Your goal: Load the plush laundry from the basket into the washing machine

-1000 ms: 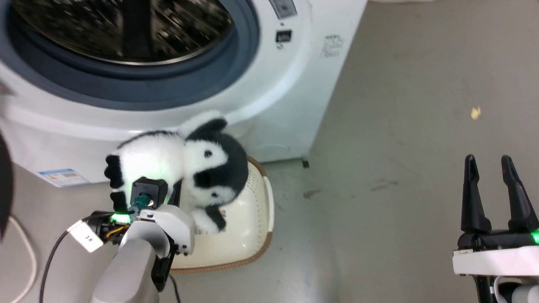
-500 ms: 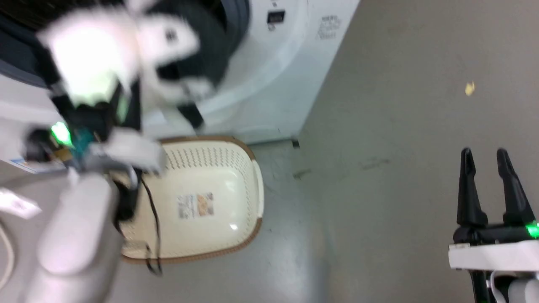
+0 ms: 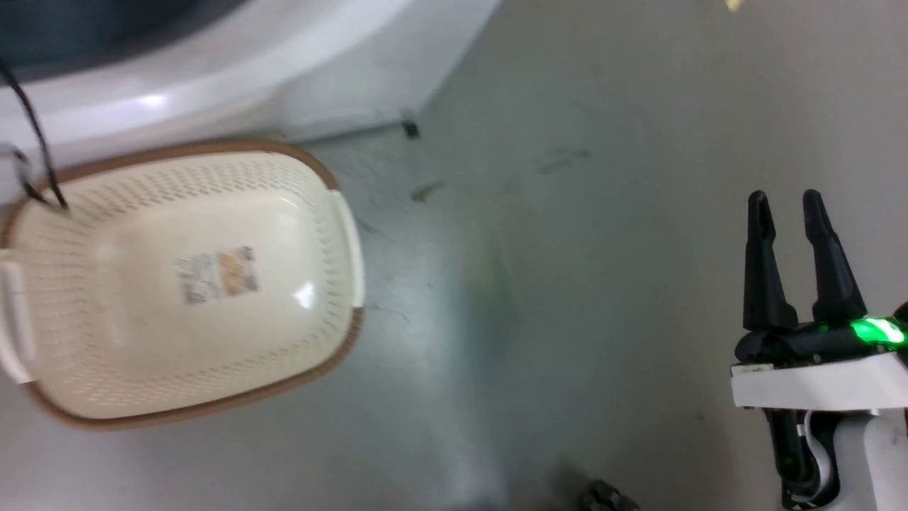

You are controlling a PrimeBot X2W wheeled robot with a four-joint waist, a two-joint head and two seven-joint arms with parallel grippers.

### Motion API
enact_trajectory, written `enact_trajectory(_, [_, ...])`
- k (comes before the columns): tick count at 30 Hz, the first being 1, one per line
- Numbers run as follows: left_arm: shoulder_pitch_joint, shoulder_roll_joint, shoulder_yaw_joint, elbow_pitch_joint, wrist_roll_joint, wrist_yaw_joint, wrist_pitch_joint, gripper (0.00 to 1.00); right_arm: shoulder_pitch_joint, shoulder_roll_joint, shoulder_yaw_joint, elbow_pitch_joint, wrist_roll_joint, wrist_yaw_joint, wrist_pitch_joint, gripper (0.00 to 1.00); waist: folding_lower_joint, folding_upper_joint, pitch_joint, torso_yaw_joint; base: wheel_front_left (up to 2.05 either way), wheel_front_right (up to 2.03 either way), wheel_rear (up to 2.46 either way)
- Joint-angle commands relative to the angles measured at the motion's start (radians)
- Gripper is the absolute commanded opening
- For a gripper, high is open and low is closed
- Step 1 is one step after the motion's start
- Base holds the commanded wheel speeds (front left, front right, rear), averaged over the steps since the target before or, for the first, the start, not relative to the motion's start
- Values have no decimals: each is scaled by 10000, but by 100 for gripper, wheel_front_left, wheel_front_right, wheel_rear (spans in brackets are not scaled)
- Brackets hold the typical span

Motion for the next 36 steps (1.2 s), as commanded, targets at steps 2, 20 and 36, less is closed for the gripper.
enact_trajectory(2, [-1000, 147, -117, 792, 232, -170, 250, 0, -235, -1, 137, 105, 156, -7, -42, 100, -3, 0, 915, -795, 0, 0, 0])
enact_trajectory(20, [-2569, -512, -642, 5187, 111, -602, -1514, 100, -462, -1, 26, -26, -146, -7, -42, 100, -3, 0, 677, -402, 0, 0, 0])
enact_trajectory(36, [3431, -2899, -892, 2790, -902, -629, -4674, 100, 908, -283, -422, -424, -1979, -7, -42, 100, -3, 0, -3737, 2242, 0, 0, 0])
